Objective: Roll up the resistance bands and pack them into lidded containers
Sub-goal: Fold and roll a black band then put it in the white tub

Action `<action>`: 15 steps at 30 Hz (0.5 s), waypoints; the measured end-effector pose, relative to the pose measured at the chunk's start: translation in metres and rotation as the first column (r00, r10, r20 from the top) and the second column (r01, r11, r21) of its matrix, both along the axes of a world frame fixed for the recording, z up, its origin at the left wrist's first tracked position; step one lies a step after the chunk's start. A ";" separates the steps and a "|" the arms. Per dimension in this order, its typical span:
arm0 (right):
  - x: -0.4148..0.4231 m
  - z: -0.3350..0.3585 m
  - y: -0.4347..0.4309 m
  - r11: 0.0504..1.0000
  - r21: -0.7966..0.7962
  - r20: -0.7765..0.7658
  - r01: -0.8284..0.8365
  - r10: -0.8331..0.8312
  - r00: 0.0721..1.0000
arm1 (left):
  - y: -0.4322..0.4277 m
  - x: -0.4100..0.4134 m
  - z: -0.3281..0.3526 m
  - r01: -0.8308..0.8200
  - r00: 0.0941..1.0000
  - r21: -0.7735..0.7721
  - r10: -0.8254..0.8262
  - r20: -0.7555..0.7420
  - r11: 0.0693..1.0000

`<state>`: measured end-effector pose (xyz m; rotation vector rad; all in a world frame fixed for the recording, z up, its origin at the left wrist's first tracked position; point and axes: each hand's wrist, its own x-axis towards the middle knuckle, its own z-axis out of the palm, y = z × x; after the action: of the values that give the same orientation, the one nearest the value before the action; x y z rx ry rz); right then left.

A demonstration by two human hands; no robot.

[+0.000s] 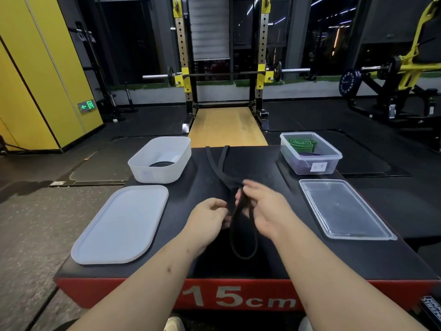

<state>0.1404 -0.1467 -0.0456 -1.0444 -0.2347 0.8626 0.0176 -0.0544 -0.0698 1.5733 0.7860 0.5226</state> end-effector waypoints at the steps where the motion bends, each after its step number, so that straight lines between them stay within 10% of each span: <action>1: 0.005 0.003 0.002 0.999 0.042 -0.012 0.025 -0.025 1.000 | 0.000 0.001 -0.001 0.007 1.000 -0.034 -0.006 0.017 0.999; 15: 0.010 -0.011 0.020 0.891 -0.411 0.105 -0.193 0.256 0.961 | 0.018 0.029 0.002 0.075 0.992 -0.300 -0.040 0.123 0.951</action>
<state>0.1508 -0.1262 -0.0566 -1.4916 -0.3264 1.0667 0.0470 -0.0359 -0.0676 1.2649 0.6936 0.4236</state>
